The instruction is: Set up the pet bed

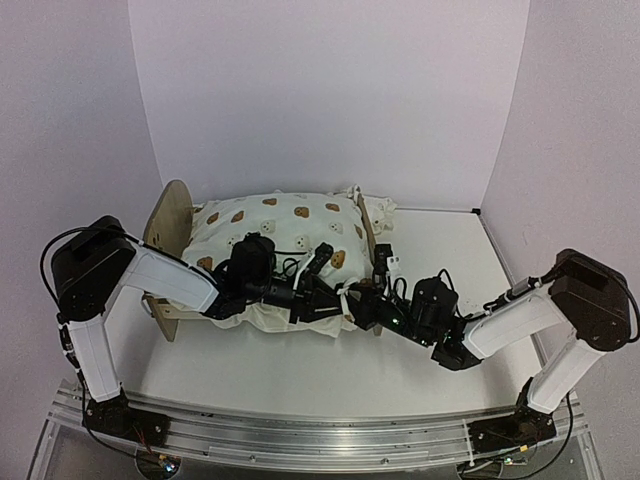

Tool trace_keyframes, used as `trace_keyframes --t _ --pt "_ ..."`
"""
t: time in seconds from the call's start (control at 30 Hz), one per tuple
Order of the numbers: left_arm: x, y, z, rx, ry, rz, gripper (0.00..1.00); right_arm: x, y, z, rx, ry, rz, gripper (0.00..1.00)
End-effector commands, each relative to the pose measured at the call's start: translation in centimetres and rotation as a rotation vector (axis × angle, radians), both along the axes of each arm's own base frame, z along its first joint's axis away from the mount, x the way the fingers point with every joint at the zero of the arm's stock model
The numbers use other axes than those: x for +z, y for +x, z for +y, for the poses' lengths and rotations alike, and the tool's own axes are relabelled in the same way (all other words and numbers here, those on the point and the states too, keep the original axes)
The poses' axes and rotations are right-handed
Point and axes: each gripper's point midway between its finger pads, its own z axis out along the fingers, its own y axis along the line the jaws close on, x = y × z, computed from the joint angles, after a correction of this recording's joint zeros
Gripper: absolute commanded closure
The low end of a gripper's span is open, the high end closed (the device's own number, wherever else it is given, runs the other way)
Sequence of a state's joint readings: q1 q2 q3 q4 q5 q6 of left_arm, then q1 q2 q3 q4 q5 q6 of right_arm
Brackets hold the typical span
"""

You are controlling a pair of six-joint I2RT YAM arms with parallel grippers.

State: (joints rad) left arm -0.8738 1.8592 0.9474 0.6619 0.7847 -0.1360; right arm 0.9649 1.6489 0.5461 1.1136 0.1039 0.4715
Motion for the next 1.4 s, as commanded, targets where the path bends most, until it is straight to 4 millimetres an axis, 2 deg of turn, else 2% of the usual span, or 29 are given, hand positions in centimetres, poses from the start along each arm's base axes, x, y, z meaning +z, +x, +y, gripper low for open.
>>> trace_keyframes --t 0.0,0.07,0.23,0.27,0.5,0.7,0.8,0.9,1.07,1.37 --pt "2.4 0.3 -1.2 -0.014 -0.088 -0.034 0.78 1.7 -0.2 0.7 0.021 0.044 -0.025 0.99" --pt "2.3 0.2 -1.3 -0.019 -0.092 -0.027 0.82 1.7 -0.2 0.6 0.018 0.045 -0.024 0.99" --pt "2.8 0.3 -1.4 -0.013 -0.110 -0.025 0.99 1.6 -0.2 0.4 0.014 0.045 -0.022 0.99" --pt "2.9 0.2 -1.3 -0.015 -0.114 -0.027 1.00 1.5 -0.3 0.4 0.014 0.044 -0.020 0.99" --pt "2.8 0.4 -1.1 0.011 -0.098 -0.041 1.00 1.3 -0.5 -0.6 -0.008 0.040 -0.013 0.98" --pt "1.6 0.6 -0.7 0.028 -0.044 -0.076 1.00 -0.3 -0.6 -1.8 -0.047 0.016 0.050 0.73" --pt "0.8 0.8 -0.4 0.050 -0.011 -0.089 1.00 -0.8 -0.9 -1.8 -0.035 -0.026 0.092 0.66" --pt "0.8 1.0 -0.3 0.055 -0.006 -0.133 1.00 -1.3 -1.3 -2.3 -0.032 -0.073 0.126 0.61" --pt "0.3 1.3 -0.3 0.055 0.009 -0.206 1.00 -3.4 -2.8 -4.2 -0.036 -0.192 0.241 0.54" --pt "-0.7 -0.1 -0.5 -0.006 0.013 -0.314 1.00 -6.3 -6.6 -8.5 -0.004 -0.424 0.390 0.50"
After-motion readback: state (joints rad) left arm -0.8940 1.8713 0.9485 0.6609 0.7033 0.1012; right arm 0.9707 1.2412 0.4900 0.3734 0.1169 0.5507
